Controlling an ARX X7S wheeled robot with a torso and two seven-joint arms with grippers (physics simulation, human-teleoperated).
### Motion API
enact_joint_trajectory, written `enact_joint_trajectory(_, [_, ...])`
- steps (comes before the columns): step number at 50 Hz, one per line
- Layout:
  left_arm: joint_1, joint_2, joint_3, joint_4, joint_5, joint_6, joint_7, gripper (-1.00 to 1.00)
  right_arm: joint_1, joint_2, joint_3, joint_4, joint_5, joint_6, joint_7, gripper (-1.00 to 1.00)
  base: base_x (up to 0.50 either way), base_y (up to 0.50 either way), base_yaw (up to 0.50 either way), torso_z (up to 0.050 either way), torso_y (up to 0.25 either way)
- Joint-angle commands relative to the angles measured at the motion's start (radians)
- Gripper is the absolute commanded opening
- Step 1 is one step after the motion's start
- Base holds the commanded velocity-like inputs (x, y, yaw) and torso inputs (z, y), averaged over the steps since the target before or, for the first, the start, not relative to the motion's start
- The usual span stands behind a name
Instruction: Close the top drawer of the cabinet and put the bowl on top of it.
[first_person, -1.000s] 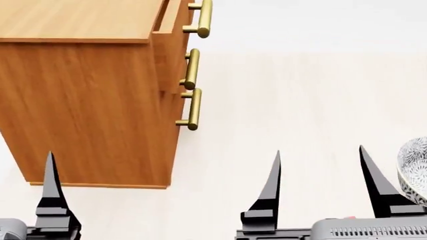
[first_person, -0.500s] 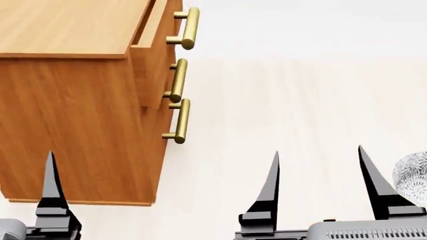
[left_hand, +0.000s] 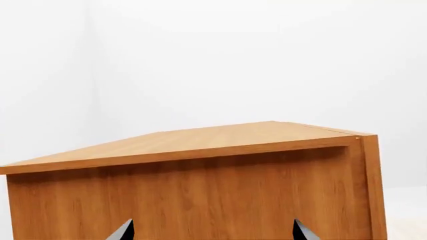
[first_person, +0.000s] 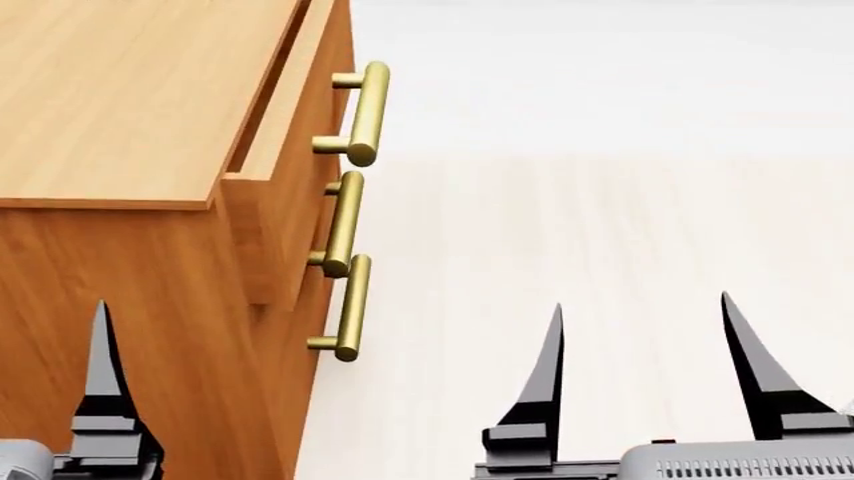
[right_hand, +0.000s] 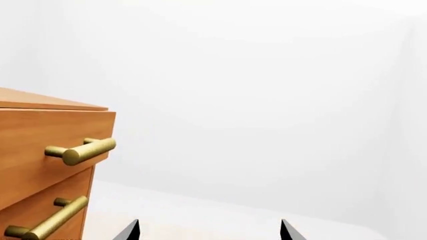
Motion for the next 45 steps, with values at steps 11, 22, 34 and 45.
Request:
enact_joint_trajectory(11, [0.000,-0.012,0.009,0.007,-0.007,-0.004,-0.016,1.00,-0.004,0.011,-0.005,0.006,0.002,-0.006,0.010,1.00,0.50,0.00,0.00,0.000,0.000])
enact_joint_trajectory(22, [0.001,-0.018,0.009,0.006,-0.013,0.000,-0.022,1.00,0.029,0.018,0.002,0.041,0.002,0.002,0.016,1.00,0.32,0.00,0.00,0.000,0.000])
enact_joint_trajectory(34, [-0.001,-0.025,0.014,0.013,-0.015,-0.008,-0.030,1.00,0.327,0.078,-0.053,0.255,-0.053,0.157,-0.022,1.00,0.00,0.00,0.00,0.000,0.000])
enact_joint_trajectory(45, [-0.006,-0.030,0.025,0.030,-0.011,-0.024,-0.039,1.00,0.673,0.055,-0.139,0.549,-0.078,0.254,-0.055,1.00,0.00,0.00,0.00,0.000,0.000])
